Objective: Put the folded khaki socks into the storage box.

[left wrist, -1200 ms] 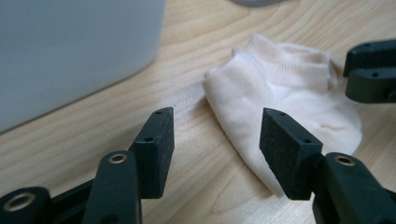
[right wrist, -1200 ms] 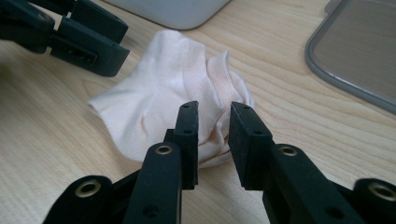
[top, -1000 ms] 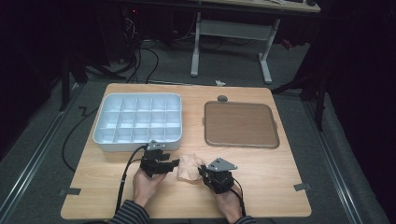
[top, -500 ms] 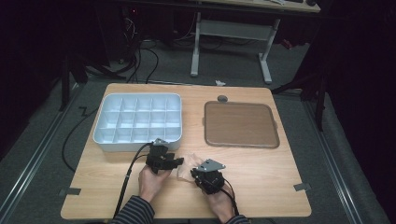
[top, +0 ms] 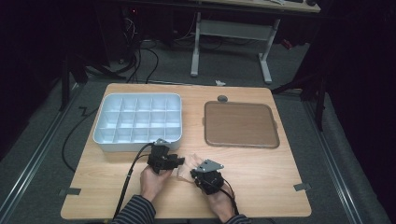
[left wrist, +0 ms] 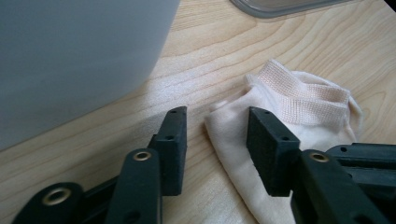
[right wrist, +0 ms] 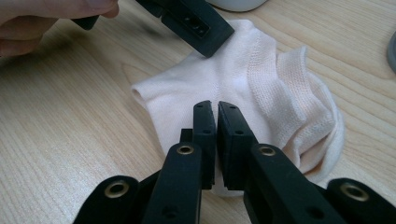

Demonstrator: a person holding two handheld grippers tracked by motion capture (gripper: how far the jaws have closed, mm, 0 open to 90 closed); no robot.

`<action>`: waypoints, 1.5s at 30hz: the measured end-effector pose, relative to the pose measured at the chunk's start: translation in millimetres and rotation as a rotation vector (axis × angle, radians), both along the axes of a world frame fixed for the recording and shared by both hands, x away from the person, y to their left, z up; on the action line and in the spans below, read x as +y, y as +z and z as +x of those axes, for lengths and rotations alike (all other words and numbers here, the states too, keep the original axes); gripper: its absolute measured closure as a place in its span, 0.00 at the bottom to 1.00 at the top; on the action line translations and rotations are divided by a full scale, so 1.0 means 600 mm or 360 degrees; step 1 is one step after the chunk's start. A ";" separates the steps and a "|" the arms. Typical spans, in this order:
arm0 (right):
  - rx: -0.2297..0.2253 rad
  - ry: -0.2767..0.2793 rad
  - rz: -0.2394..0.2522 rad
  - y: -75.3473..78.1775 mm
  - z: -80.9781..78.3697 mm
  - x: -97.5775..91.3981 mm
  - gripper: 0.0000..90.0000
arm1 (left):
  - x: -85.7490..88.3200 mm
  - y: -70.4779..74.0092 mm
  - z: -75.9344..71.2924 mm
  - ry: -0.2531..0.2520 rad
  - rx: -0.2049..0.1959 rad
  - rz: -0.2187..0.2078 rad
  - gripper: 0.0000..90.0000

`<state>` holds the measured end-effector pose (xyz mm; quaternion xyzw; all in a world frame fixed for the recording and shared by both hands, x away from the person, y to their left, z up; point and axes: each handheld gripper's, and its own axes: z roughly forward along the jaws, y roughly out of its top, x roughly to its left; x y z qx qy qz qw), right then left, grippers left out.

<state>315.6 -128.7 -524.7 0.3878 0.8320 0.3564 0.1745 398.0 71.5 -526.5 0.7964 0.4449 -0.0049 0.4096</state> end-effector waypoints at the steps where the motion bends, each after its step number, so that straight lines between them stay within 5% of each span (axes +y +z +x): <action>1: 0.0001 0.0003 0.0007 -0.001 0.000 0.000 0.96 | 0.000 0.000 0.000 -0.0005 0.0005 -0.0004 0.69; 12: 0.0005 0.0017 0.0002 -0.001 0.000 0.000 0.97 | -0.004 -0.005 0.000 -0.0051 0.0004 -0.0028 0.92; 22: 0.0008 0.0033 0.0017 -0.002 -0.008 -0.002 0.98 | 0.001 0.009 -0.007 -0.0084 -0.0024 -0.0090 0.95; 31: 0.0047 0.0074 0.0061 0.001 -0.018 0.001 0.97 | 0.006 0.028 -0.025 -0.0129 -0.0065 -0.0058 0.95; 38: 0.0003 -0.0033 0.0152 0.022 -0.001 -0.006 0.96 | 0.013 0.030 -0.028 -0.0135 -0.0058 -0.0060 0.95; 45: 0.0011 -0.0077 0.0126 0.025 0.023 0.009 0.98 | 0.015 0.036 -0.032 -0.0142 -0.0057 -0.0065 0.95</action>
